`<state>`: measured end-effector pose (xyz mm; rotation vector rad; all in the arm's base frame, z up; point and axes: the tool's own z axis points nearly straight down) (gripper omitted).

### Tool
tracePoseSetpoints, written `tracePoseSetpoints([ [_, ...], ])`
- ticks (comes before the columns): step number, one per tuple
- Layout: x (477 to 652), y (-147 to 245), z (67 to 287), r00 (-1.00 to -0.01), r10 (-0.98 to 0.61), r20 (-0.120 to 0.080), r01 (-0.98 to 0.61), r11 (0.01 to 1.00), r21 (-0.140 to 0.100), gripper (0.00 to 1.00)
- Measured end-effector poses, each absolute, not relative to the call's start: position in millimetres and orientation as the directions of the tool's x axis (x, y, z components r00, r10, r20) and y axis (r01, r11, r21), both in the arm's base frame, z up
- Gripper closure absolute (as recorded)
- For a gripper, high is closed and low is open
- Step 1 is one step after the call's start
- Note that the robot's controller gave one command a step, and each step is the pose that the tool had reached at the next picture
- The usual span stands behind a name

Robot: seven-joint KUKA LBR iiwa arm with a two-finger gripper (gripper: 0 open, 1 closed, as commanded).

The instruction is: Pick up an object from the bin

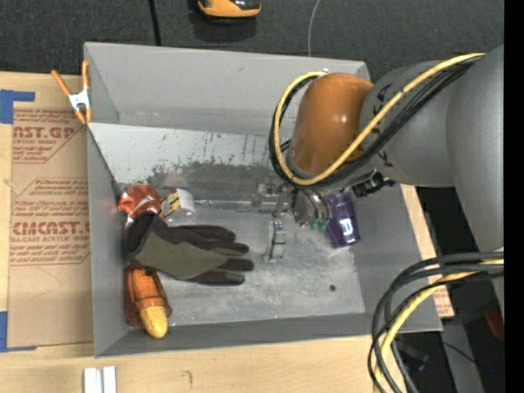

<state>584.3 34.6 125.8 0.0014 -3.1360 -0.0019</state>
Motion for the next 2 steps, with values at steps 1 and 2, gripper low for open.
tracePoseSetpoints([
  [1,585.9,35,131,-1.0,-0.001,-0.001,-0.001,1.0,0.002,0.0],
  [2,582.6,76,96,-0.997,0.074,-0.006,0.074,0.997,0.001,0.0],
])
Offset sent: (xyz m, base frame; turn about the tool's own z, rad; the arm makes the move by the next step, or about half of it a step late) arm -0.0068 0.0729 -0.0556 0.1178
